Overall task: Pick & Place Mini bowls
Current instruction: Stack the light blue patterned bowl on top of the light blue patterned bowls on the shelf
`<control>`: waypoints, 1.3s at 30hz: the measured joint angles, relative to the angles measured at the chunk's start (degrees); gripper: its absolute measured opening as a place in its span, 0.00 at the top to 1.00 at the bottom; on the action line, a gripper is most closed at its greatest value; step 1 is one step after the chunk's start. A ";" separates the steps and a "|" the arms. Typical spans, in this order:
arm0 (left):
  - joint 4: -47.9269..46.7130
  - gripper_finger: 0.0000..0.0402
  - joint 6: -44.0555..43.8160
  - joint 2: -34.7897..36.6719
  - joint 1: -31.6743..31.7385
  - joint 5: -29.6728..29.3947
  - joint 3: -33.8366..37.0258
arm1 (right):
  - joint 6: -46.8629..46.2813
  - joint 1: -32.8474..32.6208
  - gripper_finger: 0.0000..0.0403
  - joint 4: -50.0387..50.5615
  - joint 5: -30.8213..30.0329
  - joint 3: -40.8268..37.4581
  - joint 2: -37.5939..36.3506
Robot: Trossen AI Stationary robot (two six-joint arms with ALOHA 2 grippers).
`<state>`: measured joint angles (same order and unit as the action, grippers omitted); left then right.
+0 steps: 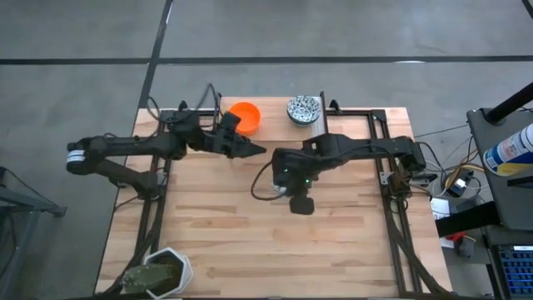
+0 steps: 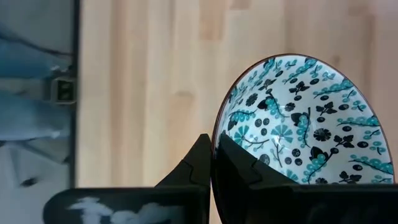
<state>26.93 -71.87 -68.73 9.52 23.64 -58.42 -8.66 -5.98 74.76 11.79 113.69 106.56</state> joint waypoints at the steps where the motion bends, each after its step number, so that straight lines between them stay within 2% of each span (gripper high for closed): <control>1: 0.04 0.75 -0.11 1.01 0.02 -0.54 0.05 | 0.23 0.44 0.98 -0.23 -0.80 -0.03 0.04; 5: 1.54 0.75 0.37 5.19 -0.05 -1.20 -0.16 | 0.48 2.32 0.98 -0.10 -4.36 -0.10 0.27; 9: 0.31 0.75 2.52 7.88 -0.35 -1.60 0.00 | 1.50 4.71 0.98 -0.29 -12.18 0.86 -0.07; 20: 2.21 0.75 15.05 15.69 -0.50 -3.18 0.01 | 2.20 11.18 0.97 -0.41 -25.79 7.35 -0.13; 28: 1.98 0.75 16.74 16.75 -0.50 -3.63 0.46 | 1.29 14.75 0.97 1.01 -36.43 14.55 -0.35; 34: 2.08 0.75 17.90 16.59 -0.50 -3.63 0.46 | 0.82 17.50 0.97 2.96 -47.18 14.92 -0.46; 39: 2.22 0.75 18.33 16.20 -0.50 -3.63 0.48 | 0.38 20.35 0.97 2.11 -44.57 13.83 -0.46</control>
<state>29.15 -53.54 -52.54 9.02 20.01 -57.94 -8.27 14.37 76.87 -32.77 127.52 106.10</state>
